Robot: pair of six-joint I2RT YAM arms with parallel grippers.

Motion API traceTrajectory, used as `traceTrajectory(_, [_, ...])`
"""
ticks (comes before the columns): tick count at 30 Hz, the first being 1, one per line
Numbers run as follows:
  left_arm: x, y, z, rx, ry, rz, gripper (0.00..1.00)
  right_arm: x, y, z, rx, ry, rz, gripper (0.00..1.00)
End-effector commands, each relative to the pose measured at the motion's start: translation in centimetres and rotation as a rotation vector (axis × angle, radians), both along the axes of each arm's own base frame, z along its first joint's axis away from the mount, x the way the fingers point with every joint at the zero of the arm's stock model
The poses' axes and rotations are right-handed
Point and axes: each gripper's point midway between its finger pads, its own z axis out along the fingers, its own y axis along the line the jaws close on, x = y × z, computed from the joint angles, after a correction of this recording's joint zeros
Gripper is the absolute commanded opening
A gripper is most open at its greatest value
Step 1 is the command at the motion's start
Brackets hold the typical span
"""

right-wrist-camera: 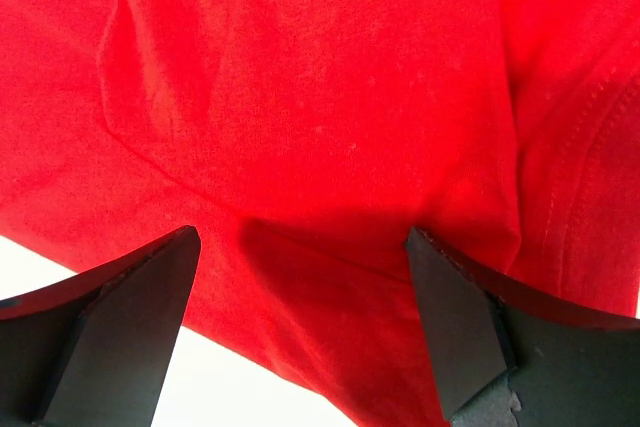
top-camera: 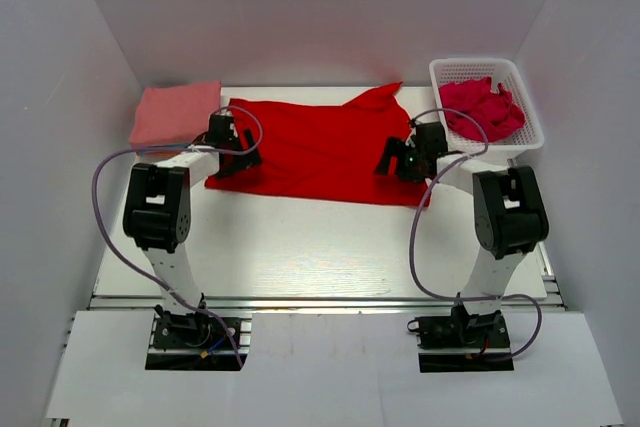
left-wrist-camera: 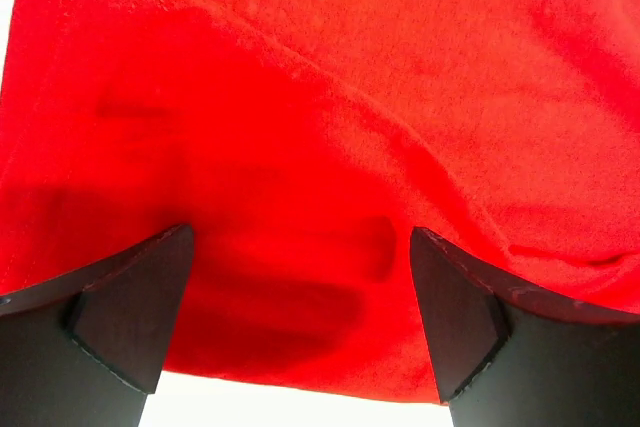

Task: Fold and stack the t-shirts
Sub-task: Fold the flattened tshirt in 1/3 of the way, then grap the side of the flattened tshirt furthest away from the robot with both arms

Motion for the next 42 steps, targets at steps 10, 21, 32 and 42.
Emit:
traceTrajectory(10, [-21.8, 1.1, 0.0, -0.076, 0.317, 0.127, 1.00, -14.6, -3.0, -0.5, -0.034, 0.184, -0.010, 0.90])
traceTrajectory(21, [-10.1, 4.0, 12.5, -0.001, -0.258, 0.207, 1.00, -4.6, -1.1, 12.9, 0.025, -0.303, -0.008, 0.90])
traceTrajectory(32, [-0.6, 7.0, 10.1, 0.202, -0.137, 0.342, 1.00, 7.5, -1.8, 13.6, -0.098, -0.304, -0.157, 0.90])
traceTrajectory(42, [6.3, 8.0, 3.3, 0.251, -0.113, 0.310, 0.84, 12.2, -0.3, 10.6, -0.121, -0.262, -0.109, 0.90])
